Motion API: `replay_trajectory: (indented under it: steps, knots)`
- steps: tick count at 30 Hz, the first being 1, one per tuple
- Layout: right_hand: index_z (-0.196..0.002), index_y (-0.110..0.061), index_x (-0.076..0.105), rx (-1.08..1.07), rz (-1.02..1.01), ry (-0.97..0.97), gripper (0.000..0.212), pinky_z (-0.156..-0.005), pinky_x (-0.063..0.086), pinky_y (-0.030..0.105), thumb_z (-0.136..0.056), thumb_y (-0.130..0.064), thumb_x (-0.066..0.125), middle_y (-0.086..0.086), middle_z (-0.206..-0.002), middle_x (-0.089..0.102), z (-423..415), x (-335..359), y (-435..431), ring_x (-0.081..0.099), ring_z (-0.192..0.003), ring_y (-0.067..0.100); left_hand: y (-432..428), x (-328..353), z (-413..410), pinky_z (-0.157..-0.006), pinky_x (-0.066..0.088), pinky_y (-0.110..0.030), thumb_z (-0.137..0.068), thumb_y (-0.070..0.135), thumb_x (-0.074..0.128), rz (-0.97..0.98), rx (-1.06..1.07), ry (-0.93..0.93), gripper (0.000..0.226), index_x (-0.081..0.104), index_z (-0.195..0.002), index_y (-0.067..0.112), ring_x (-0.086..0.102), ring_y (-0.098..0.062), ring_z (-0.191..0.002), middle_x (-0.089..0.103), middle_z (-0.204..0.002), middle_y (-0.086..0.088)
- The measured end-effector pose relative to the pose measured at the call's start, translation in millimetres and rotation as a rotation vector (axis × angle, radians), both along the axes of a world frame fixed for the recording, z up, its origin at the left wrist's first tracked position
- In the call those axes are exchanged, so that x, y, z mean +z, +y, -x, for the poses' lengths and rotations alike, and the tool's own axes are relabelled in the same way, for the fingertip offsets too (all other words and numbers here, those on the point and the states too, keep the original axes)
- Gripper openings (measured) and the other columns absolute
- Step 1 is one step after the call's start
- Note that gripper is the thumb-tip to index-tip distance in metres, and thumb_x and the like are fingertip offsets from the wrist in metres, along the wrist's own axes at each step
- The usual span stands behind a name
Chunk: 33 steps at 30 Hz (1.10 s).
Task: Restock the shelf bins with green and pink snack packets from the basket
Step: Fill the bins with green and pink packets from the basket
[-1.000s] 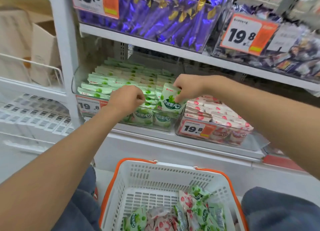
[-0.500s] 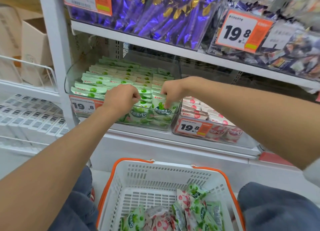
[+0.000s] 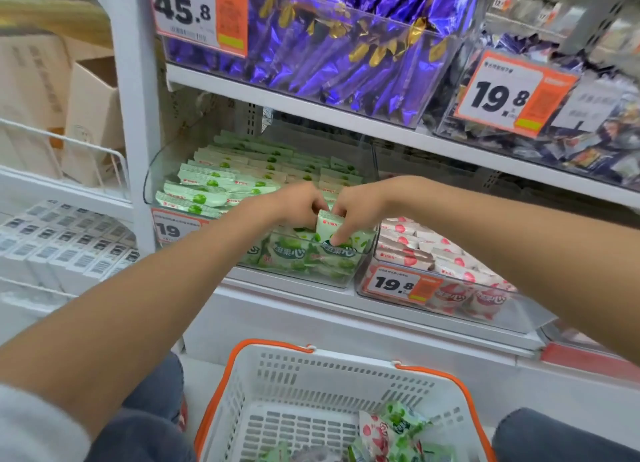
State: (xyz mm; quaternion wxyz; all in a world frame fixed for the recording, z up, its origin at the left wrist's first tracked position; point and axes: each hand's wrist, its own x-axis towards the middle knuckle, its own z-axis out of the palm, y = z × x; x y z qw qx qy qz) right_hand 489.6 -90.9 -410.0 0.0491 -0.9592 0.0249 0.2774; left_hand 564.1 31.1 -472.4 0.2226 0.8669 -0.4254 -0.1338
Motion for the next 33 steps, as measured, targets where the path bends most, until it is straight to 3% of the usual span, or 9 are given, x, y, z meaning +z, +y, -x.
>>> replay_trajectory:
  steps: [5, 9, 14, 17, 21, 25, 28, 31, 33]
  knots:
    - [-0.072, -0.011, 0.05, 0.071, 0.025, -0.06, 0.032, -0.054, 0.034, 0.026, -0.089, -0.032, 0.068, -0.002, -0.066, 0.043, 3.3, -4.1, -2.6, 0.04, -0.057, 0.015, -14.8, 9.4, -6.0, -0.059, 0.04, -0.027, -0.082, 0.004, 0.064, -0.193, -0.056, -0.064, 0.016, 0.074, -0.088, 0.016, 0.045, -0.021, -0.063, 0.059, -0.072, -0.002]
    - [-0.074, -0.011, 0.052, 0.071, -0.002, -0.085, 0.03, -0.052, 0.03, 0.026, -0.089, -0.031, 0.068, -0.001, -0.063, 0.041, 6.9, -5.0, -4.8, 0.036, -0.054, 0.015, -15.9, 4.5, -7.3, -0.057, 0.04, -0.029, -0.082, 0.002, 0.061, -0.191, -0.079, -0.169, 0.016, 0.068, -0.077, 0.016, 0.048, -0.021, -0.058, 0.058, -0.064, -0.001]
    - [-0.063, -0.015, 0.035, 0.073, 0.006, -0.102, 0.045, -0.052, 0.024, 0.028, -0.09, -0.032, 0.067, -0.001, -0.059, 0.032, 6.6, -7.1, -7.2, 0.028, -0.053, 0.016, -0.7, 1.0, -24.5, -0.052, 0.034, -0.018, -0.085, 0.01, 0.072, -0.067, -0.094, -0.018, 0.02, 0.069, -0.067, 0.018, 0.045, 0.001, -0.046, 0.051, -0.046, 0.017]
    - [-0.063, -0.016, 0.034, 0.072, 0.004, -0.101, 0.046, -0.053, 0.022, 0.029, -0.09, -0.033, 0.067, -0.001, -0.06, 0.03, 7.7, -7.6, -7.7, 0.027, -0.053, 0.016, 2.2, -11.6, -19.3, -0.055, 0.036, -0.02, -0.086, 0.006, 0.069, 0.072, -0.042, -0.009, 0.007, 0.076, -0.084, 0.005, 0.046, -0.002, -0.051, 0.053, -0.057, 0.013]
    - [-0.063, -0.015, 0.037, 0.016, -0.05, -0.058, 0.044, -0.052, 0.028, 0.026, -0.09, -0.031, 0.069, -0.002, -0.06, 0.033, 3.8, -4.9, -8.1, 0.03, -0.054, 0.016, 8.8, -22.2, -15.2, -0.053, 0.038, -0.008, -0.09, 0.007, 0.066, 0.292, 0.085, 0.161, 0.009, 0.075, -0.091, 0.007, 0.052, 0.009, -0.047, 0.064, -0.07, 0.01]
    - [-0.061, -0.019, 0.04, -0.08, -0.102, -0.024, 0.042, -0.045, 0.032, 0.017, -0.088, -0.027, 0.071, -0.01, -0.055, 0.041, -3.1, -7.8, -8.0, 0.039, -0.05, 0.008, 7.3, -21.7, -13.9, -0.044, 0.033, -0.004, -0.091, 0.005, 0.064, 0.32, 0.114, 0.196, 0.013, 0.075, -0.096, 0.001, 0.048, 0.008, -0.04, 0.06, -0.06, 0.013]
    - [-0.065, -0.019, 0.055, -0.145, -0.154, 0.019, 0.029, -0.044, 0.04, 0.013, -0.087, -0.023, 0.072, -0.015, -0.045, 0.055, -7.0, -12.5, -10.5, 0.052, -0.047, 0.003, 6.8, -23.2, -15.7, -0.052, 0.038, -0.006, -0.091, 0.009, 0.065, 0.314, 0.119, 0.177, 0.012, 0.076, -0.097, 0.007, 0.052, 0.008, -0.047, 0.064, -0.069, 0.011]
    - [-0.085, -0.012, 0.066, -0.201, -0.202, 0.052, 0.011, -0.071, 0.056, 0.023, -0.087, -0.02, 0.072, -0.004, -0.076, 0.072, -9.7, -14.7, -8.4, 0.068, -0.077, 0.013, 5.8, -24.6, -15.7, -0.06, 0.042, -0.012, -0.092, 0.01, 0.065, 0.333, 0.124, 0.181, 0.012, 0.075, -0.097, 0.012, 0.054, 0.008, -0.052, 0.066, -0.074, 0.008]
    - [-0.097, -0.009, 0.063, -0.251, -0.207, 0.061, 0.016, -0.085, 0.053, 0.028, -0.088, -0.021, 0.07, 0.004, -0.104, 0.068, -11.0, -18.0, -5.0, 0.065, -0.099, 0.021, 5.3, -24.7, -15.1, -0.061, 0.045, -0.009, -0.092, 0.012, 0.066, 0.337, 0.124, 0.187, 0.011, 0.075, -0.097, 0.012, 0.057, 0.01, -0.056, 0.066, -0.076, 0.007]
